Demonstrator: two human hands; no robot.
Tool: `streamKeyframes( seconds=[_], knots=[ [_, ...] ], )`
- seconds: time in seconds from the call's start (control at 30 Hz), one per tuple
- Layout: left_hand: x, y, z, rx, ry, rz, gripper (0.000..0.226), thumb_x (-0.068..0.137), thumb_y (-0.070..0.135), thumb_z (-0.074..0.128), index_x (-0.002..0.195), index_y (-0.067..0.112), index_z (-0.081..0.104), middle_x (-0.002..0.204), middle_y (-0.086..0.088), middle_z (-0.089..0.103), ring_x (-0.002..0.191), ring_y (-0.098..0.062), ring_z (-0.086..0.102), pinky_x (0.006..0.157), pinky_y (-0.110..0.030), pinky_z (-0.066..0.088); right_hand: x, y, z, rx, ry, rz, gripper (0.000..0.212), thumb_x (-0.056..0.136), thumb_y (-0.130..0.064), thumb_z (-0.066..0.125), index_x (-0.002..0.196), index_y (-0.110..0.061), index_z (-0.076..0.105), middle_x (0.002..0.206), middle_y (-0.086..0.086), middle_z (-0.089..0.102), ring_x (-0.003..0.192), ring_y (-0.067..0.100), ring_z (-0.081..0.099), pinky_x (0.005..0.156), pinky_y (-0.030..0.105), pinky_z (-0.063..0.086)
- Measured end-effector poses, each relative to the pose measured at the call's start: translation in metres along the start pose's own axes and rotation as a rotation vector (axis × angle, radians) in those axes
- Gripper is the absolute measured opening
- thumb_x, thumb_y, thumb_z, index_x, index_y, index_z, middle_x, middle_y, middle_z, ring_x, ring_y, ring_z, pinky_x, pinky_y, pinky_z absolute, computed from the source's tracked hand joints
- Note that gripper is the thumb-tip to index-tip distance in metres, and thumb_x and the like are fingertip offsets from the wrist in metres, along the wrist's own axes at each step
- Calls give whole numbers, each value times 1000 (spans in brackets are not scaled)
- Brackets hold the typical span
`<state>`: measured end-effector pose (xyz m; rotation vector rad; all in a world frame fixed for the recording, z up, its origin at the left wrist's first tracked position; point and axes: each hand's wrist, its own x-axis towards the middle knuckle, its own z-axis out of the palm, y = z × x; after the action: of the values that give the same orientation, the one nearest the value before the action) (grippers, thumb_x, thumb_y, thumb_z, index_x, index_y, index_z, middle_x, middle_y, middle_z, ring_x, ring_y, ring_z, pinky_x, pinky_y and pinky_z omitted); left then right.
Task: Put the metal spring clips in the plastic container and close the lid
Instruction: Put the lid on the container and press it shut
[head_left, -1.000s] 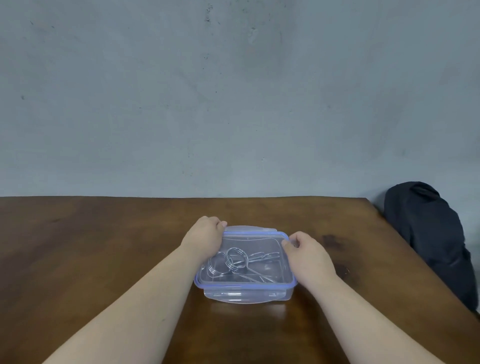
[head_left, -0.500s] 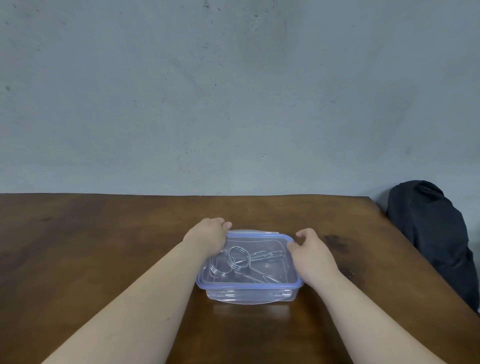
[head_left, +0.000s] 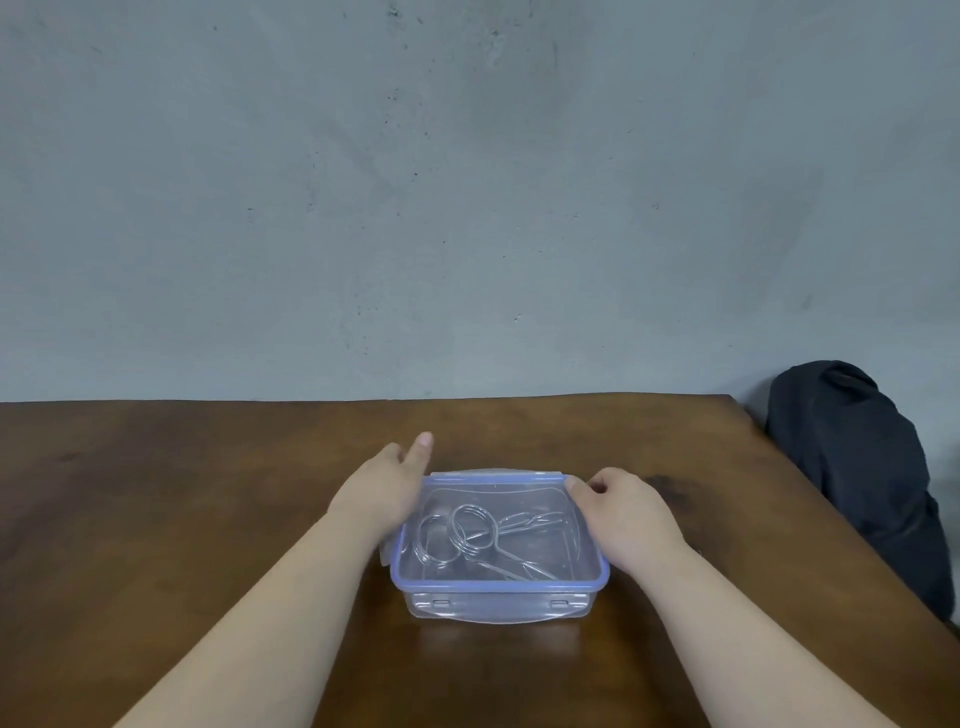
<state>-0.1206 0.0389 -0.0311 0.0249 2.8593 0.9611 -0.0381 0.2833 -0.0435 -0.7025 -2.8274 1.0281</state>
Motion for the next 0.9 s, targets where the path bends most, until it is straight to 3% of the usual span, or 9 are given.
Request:
streamKeyframes(
  seconds=[0.1, 0.2, 0.3, 0.4, 0.53, 0.67, 0.8, 0.9],
  knots=[
    [-13, -23, -3, -83, 11, -23, 48, 95, 58, 38, 90, 15, 58, 88, -4, 70, 76, -19, 61, 74, -37, 49, 1, 0, -4, 29, 33, 9, 35, 99, -51, 51, 93, -20, 66, 82, -4, 70, 76, 14, 64, 60, 32, 46],
    [-21, -26, 1, -173, -40, -28, 42, 93, 55, 47, 83, 15, 58, 64, 0, 67, 52, -18, 54, 53, -29, 43, 5, 0, -4, 62, 25, 23, 36, 100, -47, 53, 83, -18, 66, 77, -1, 70, 72, 16, 63, 58, 32, 43],
    [-20, -22, 3, -134, -14, -29, 39, 91, 56, 48, 82, 20, 58, 71, 0, 69, 59, -18, 57, 57, -31, 44, 8, 2, 0, 105, -7, 44, 46, 101, -45, 53, 67, -13, 57, 65, 1, 62, 60, 20, 55, 55, 31, 40],
    [-21, -18, 5, -135, -28, -34, 32, 93, 47, 47, 83, 19, 58, 79, -3, 70, 66, -18, 57, 60, -32, 44, 10, 0, 0, 92, -31, 32, 47, 100, -44, 54, 63, -14, 58, 63, 6, 59, 58, 22, 53, 57, 33, 41],
    [-22, -16, 7, -153, 5, -73, 23, 95, 33, 48, 82, 18, 59, 79, -3, 69, 66, -20, 59, 58, -32, 46, 8, -2, -1, 65, -72, 27, 50, 102, -43, 51, 75, -5, 70, 74, 17, 73, 61, 22, 59, 59, 34, 49],
    [-23, -16, 7, -172, -31, -89, 20, 88, 26, 48, 78, 20, 64, 73, -4, 72, 67, -25, 66, 67, -40, 57, 5, -3, -1, 52, -105, 11, 39, 104, -40, 48, 88, -19, 77, 85, 6, 78, 78, 20, 71, 74, 38, 59],
    [-22, -13, 5, -136, -56, -88, 21, 83, 19, 47, 77, 22, 66, 72, -3, 74, 68, -26, 69, 63, -39, 58, 5, -7, 5, 40, -90, -12, 34, 105, -33, 42, 92, -21, 72, 91, 3, 74, 84, 20, 66, 77, 38, 55],
    [-18, -12, 7, -143, -39, -125, 20, 84, 12, 44, 76, 18, 61, 79, -9, 72, 66, -27, 63, 57, -33, 49, 8, -11, 8, 18, -99, 2, 32, 104, -25, 39, 93, -17, 68, 91, 5, 72, 84, 24, 65, 73, 37, 50]
  ],
)
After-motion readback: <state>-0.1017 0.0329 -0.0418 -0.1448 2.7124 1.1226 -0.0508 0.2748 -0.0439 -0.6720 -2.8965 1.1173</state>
